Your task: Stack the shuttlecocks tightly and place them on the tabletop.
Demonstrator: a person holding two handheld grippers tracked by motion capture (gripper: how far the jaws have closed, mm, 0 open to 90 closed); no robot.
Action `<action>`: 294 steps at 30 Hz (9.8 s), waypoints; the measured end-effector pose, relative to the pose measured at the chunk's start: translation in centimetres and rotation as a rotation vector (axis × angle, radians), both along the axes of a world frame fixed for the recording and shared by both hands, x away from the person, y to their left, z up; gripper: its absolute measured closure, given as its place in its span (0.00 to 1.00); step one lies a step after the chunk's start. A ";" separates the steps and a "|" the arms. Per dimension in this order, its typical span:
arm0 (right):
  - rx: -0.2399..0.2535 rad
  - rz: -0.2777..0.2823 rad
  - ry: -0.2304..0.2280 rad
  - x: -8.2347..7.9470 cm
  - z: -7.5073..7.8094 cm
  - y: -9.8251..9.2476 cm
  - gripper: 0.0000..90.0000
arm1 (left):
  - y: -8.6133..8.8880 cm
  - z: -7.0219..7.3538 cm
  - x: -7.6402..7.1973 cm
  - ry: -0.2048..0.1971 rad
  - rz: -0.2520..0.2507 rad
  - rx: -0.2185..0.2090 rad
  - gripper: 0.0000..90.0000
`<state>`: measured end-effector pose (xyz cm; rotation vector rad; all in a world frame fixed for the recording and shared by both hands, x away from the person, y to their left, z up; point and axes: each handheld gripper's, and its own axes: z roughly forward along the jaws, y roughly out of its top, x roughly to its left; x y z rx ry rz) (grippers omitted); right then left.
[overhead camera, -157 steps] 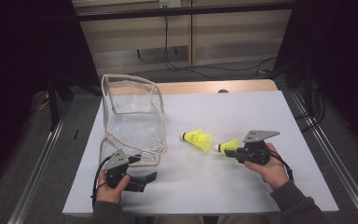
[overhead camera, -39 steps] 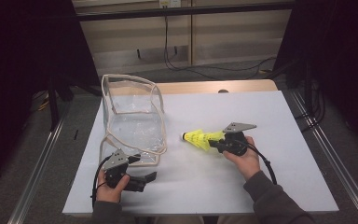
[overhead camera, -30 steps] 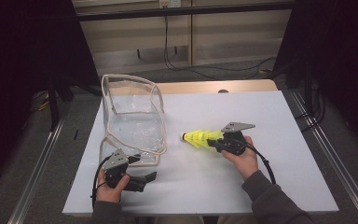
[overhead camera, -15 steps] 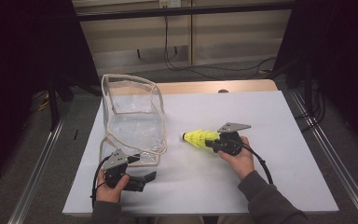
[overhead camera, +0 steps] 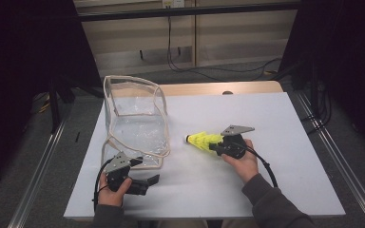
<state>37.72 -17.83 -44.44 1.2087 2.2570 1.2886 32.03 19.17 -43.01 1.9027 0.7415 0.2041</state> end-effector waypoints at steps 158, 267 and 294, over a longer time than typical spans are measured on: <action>-0.033 -0.121 0.021 -0.5 -1.0 4.4 0.55 | 0.2 0.0 0.1 0.001 0.009 0.001 0.05; -0.039 0.078 0.018 0.2 5.1 1.0 0.97 | 0.1 0.1 0.1 -0.007 0.016 -0.015 0.04; -0.046 0.076 0.045 -0.4 0.8 1.9 0.97 | 0.1 0.1 0.1 -0.008 0.016 -0.014 0.04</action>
